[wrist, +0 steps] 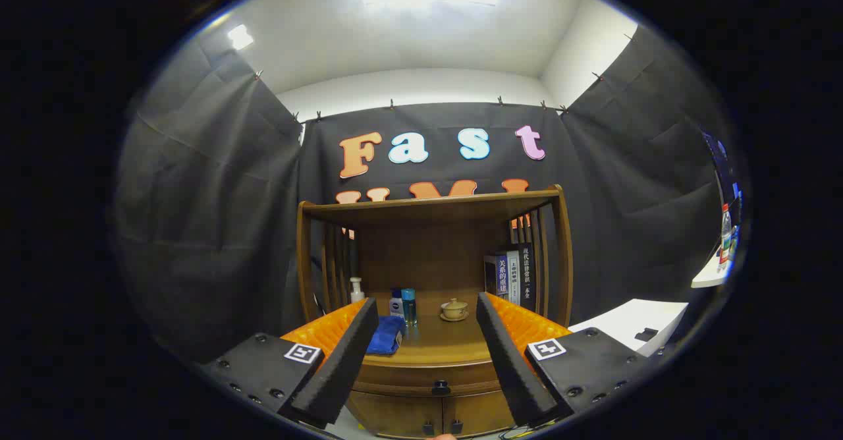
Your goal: Pull open the drawer, take out the items inside it, and place them on the countertop above the cabinet.
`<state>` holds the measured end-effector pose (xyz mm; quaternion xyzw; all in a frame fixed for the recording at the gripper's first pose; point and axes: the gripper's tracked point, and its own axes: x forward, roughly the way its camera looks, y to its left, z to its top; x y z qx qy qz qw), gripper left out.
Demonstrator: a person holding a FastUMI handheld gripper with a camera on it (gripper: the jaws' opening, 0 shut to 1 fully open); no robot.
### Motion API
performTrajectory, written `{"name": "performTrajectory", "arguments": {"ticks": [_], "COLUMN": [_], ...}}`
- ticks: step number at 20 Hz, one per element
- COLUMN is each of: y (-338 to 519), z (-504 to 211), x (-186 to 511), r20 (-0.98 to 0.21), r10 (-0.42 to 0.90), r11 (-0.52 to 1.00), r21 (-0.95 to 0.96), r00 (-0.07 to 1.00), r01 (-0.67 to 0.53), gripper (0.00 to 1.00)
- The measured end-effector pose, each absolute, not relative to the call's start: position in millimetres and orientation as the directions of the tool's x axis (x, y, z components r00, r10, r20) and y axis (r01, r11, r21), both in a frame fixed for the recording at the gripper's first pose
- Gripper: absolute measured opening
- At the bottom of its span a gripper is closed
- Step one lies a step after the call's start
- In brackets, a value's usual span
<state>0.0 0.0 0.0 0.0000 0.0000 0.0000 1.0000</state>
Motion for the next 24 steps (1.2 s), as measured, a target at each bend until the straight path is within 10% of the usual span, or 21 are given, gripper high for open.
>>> {"name": "performTrajectory", "arguments": {"ticks": [24], "y": [-17.5], "z": [-18.7], "x": [7.3], "r20": [0.039], "r10": [0.019], "r11": [1.0], "r21": [-0.003], "r00": [0.999], "r01": [-0.019], "gripper": [0.98]}}
